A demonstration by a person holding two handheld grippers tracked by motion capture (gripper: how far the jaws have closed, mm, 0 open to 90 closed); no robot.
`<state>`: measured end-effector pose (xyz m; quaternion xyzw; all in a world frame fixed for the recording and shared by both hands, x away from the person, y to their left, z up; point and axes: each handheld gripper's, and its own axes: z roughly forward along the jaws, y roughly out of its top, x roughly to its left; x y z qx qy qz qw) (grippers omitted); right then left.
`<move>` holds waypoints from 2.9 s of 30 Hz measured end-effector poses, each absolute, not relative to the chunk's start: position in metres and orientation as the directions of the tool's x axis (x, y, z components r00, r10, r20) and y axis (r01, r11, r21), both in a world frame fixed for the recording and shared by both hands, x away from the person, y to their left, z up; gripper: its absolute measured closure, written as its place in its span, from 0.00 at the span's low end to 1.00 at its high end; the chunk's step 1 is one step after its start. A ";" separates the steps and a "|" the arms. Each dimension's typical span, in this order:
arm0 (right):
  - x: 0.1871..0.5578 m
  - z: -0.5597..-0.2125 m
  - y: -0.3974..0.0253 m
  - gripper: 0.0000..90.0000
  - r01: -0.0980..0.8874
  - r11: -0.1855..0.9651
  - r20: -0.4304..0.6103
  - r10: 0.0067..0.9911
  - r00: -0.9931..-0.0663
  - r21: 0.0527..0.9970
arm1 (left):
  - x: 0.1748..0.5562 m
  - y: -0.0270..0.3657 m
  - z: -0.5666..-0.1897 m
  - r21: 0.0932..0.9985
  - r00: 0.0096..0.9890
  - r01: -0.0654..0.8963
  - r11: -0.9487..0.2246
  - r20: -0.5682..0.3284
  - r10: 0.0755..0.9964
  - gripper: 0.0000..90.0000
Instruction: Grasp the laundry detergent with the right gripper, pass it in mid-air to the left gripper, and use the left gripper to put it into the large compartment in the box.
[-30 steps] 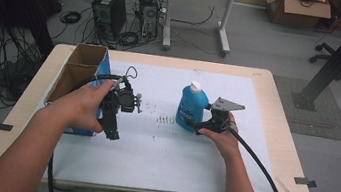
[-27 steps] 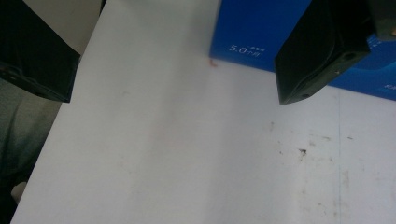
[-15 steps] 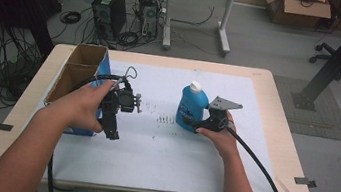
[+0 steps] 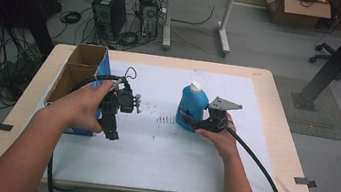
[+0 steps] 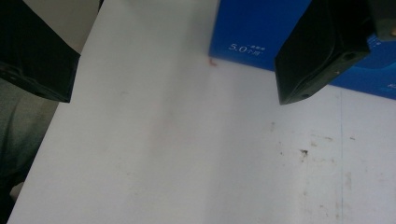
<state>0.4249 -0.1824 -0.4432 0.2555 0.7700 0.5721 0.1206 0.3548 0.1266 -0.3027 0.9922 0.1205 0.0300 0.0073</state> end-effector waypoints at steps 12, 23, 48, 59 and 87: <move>0.424 -0.444 -0.181 0.19 0.236 0.225 0.086 0.526 -0.846 0.945 | 0.356 0.126 -0.303 0.019 0.970 0.236 -0.972 0.057 0.237 0.00; 0.422 -0.443 -0.180 0.32 0.221 0.243 0.067 0.515 -0.854 0.945 | 0.355 0.125 -0.303 0.017 0.969 0.239 -0.971 0.058 0.239 0.00; 0.420 -0.443 -0.178 0.48 0.193 0.271 0.028 0.514 -0.858 0.943 | 0.354 0.126 -0.303 0.022 0.969 0.237 -0.971 0.061 0.238 0.00; 0.419 -0.440 -0.179 0.50 0.188 0.267 0.027 0.509 -0.860 0.945 | 0.354 0.130 -0.301 0.025 0.969 0.236 -0.972 0.065 0.237 0.00; 0.401 -0.353 -0.208 0.50 0.076 0.302 -0.025 0.316 -0.948 0.950 | 0.357 0.116 -0.268 0.060 0.980 0.190 -0.980 0.041 0.192 0.00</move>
